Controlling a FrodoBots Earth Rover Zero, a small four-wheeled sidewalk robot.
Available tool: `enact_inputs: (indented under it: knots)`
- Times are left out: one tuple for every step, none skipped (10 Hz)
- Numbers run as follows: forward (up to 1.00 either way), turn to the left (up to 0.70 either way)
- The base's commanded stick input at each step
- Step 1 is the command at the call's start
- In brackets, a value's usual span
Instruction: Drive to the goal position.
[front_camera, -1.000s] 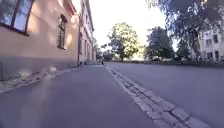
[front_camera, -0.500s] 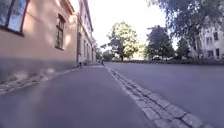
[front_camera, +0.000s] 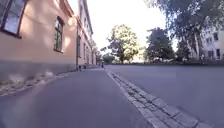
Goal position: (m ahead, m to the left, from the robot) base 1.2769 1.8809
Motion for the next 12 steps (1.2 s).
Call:
enact_inputs:
  knots:
    - [0.5,0.0]
    - [0.5,0.0]
    - [0.5,0.0]
    - [0.5,0.0]
    - [0.5,0.0]
    - [0.5,0.0]
    - [0.5,0.0]
    - [0.5,0.0]
    - [0.5,0.0]
    - [0.5,0.0]
    - [0.5,0.0]
    - [0.5,0.0]
